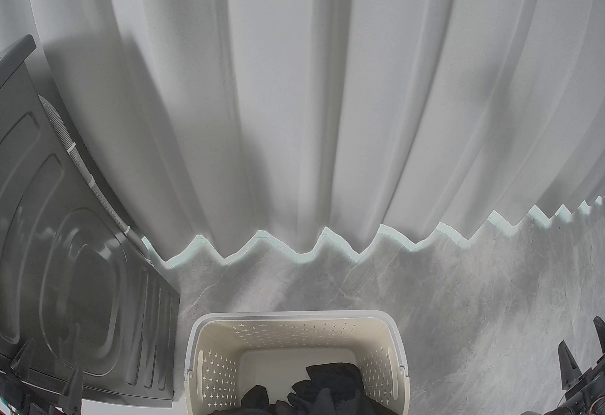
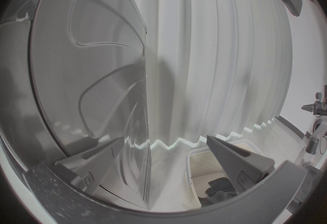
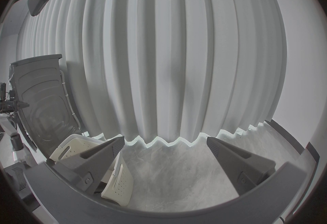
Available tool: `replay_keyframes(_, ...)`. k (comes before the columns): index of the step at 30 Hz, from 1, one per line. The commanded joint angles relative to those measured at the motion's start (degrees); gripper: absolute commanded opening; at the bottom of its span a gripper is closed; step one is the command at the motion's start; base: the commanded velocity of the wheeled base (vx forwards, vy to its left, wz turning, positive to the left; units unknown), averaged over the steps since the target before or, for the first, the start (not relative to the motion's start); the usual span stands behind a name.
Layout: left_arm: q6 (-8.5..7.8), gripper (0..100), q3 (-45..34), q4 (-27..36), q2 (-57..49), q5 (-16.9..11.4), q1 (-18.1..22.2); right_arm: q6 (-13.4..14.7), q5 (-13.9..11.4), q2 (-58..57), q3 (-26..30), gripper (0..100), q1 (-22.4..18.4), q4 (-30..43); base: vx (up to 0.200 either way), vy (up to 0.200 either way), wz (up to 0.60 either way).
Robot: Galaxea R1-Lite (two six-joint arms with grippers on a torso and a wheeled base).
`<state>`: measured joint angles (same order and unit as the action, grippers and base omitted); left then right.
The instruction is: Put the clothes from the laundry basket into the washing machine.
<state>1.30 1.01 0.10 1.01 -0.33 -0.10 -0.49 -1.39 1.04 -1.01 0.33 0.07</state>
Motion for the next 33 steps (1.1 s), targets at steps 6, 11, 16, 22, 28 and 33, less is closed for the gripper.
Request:
replay_keyframes(6,0.01,100,-0.84,-0.01,-1.01,0.07,0.01,-0.04,-0.02,-0.95,0.92,100,0.02,0.01,0.0,0.0,0.0)
replay_keyframes(11,0.01,100,-0.84,-0.01,-1.01,0.07,0.01,-0.04,-0.02,-0.95,0.92,100,0.02,0.01,0.0,0.0,0.0)
replay_keyframes(16,0.01,100,-0.84,-0.01,-1.01,0.07,0.01,-0.04,-0.02,-0.95,0.92,100,0.02,0.01,0.0,0.0,0.0)
replay_keyframes(22,0.01,100,-0.84,-0.01,-1.01,0.07,0.01,-0.04,-0.02,-0.95,0.92,100,0.02,0.01,0.0,0.0,0.0)
replay_keyframes(28,0.01,100,-0.84,-0.01,-1.01,0.07,0.01,-0.04,-0.02,-0.95,0.92,100,0.02,0.01,0.0,0.0,0.0)
replay_keyframes(33,0.1,100,-0.84,-0.01,-1.01,0.07,0.01,-0.04,-0.02,-0.95,0.92,100,0.02,0.01,0.0,0.0,0.0)
